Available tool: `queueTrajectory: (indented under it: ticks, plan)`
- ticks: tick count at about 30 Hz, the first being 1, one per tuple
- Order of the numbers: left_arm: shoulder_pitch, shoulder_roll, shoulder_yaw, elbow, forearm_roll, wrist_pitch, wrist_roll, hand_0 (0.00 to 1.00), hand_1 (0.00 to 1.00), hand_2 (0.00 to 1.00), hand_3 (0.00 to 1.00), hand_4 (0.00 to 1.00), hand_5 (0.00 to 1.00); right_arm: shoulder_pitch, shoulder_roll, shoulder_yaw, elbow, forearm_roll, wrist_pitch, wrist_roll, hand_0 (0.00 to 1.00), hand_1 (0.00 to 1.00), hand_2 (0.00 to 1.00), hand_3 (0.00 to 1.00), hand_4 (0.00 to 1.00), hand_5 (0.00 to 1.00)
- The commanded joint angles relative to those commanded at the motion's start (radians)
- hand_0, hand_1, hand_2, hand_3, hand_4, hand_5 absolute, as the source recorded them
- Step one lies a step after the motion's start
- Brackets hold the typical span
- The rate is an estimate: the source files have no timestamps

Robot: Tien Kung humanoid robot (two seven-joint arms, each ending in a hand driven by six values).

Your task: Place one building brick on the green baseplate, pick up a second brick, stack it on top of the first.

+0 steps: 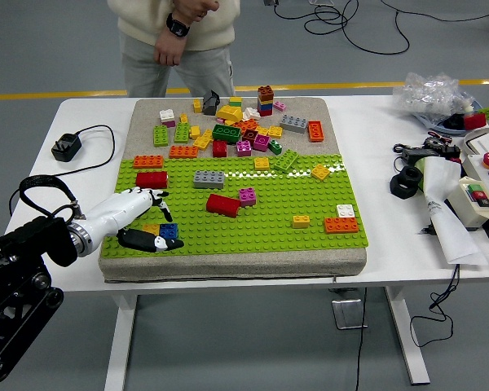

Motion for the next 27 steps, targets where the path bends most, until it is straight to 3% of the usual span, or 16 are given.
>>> queueTrajectory:
  ticks: [7,8,9,14,15,20,21,26,27]
  plan:
    - [-0.020,0.002,-0.015,-0.021,-0.022,0.010,-0.002,0.998,0.938,0.904,0.598,0.965,0.640,0.004,0.000,-0.001,0.000,0.003,0.000,0.000,0.764,0.700,0.737,0.747,0.998,0.627]
    - [-0.027,0.001,-0.015,-0.021,-0.021,0.015,-0.002,0.998,0.938,0.904,0.598,0.965,0.640,0.004,0.000,-0.001,0.000,0.003,0.000,0.000,0.764,0.700,0.737,0.747,0.998,0.627]
    - [-0.029,0.001,-0.015,-0.020,-0.021,0.017,-0.003,0.998,0.885,0.838,0.629,0.992,0.625,0.004,0.000,-0.001,0.000,0.003,0.000,0.000,0.765,0.699,0.736,0.747,0.998,0.627]
    - [-0.070,-0.004,0.001,-0.004,-0.008,0.052,-0.018,0.998,0.885,0.838,0.629,0.992,0.625,0.009,-0.001,-0.003,0.000,0.006,-0.001,0.000,0.765,0.699,0.736,0.747,0.998,0.627]
    - [-0.076,-0.006,0.004,-0.001,-0.005,0.057,-0.021,0.998,0.797,0.760,0.681,0.998,0.494,0.009,-0.001,-0.003,0.000,0.006,-0.001,0.000,0.764,0.699,0.736,0.747,0.998,0.627]
    - [-0.117,-0.018,0.025,0.025,0.025,0.079,-0.036,0.998,0.797,0.760,0.681,0.998,0.494,0.014,-0.002,-0.005,0.000,0.009,0.000,0.000,0.764,0.699,0.736,0.747,0.998,0.627]
    - [-0.130,-0.020,0.030,0.036,0.037,0.082,-0.039,0.945,0.768,0.741,0.816,0.998,0.411,0.015,-0.003,-0.005,0.000,0.009,0.000,0.000,0.763,0.699,0.736,0.747,0.998,0.627]
    - [-0.179,-0.018,0.041,0.091,0.087,0.092,-0.052,0.945,0.768,0.741,0.816,0.998,0.411,0.019,-0.004,-0.005,0.000,0.011,0.000,0.000,0.763,0.699,0.736,0.747,0.998,0.627]
    - [-0.186,-0.018,0.042,0.100,0.096,0.093,-0.054,0.871,0.747,0.720,0.828,0.998,0.281,0.020,-0.004,-0.006,0.000,0.011,0.000,0.000,0.764,0.698,0.736,0.747,0.998,0.628]
